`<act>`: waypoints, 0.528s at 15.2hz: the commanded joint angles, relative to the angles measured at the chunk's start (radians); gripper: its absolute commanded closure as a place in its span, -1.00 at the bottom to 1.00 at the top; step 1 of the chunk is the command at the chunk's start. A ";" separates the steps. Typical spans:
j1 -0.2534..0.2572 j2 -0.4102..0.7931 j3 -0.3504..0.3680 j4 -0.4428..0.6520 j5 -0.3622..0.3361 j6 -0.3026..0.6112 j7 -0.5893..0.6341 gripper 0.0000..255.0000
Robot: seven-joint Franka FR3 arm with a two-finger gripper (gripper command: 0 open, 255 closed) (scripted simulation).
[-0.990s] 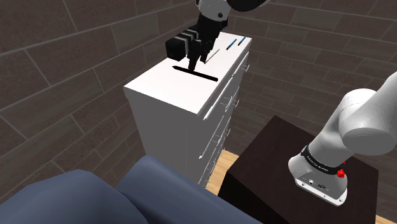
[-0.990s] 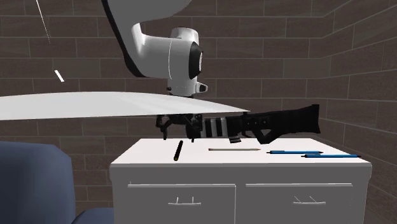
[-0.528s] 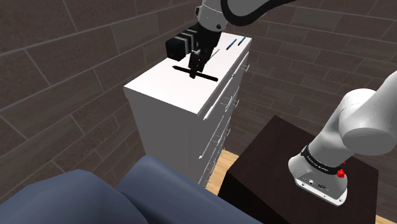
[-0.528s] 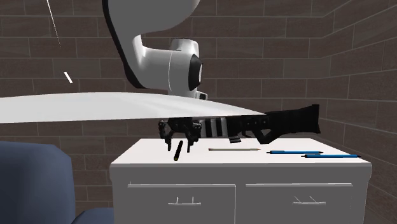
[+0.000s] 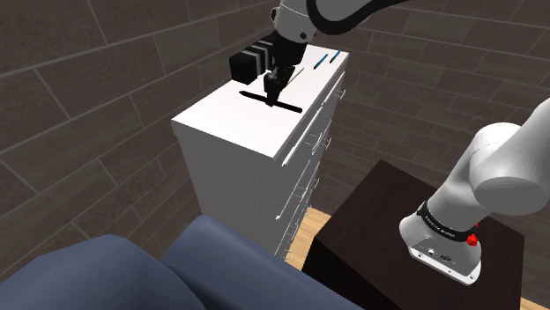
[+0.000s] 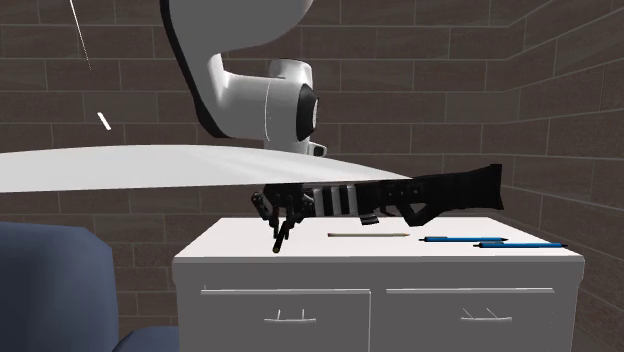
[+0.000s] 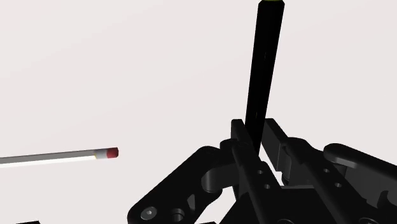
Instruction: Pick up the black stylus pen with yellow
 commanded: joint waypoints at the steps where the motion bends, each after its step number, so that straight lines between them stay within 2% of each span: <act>1: 0.001 0.005 0.000 -0.003 0.000 0.004 -0.001 1.00; 8: -0.002 -0.012 -0.003 0.075 -0.004 -0.091 0.006 1.00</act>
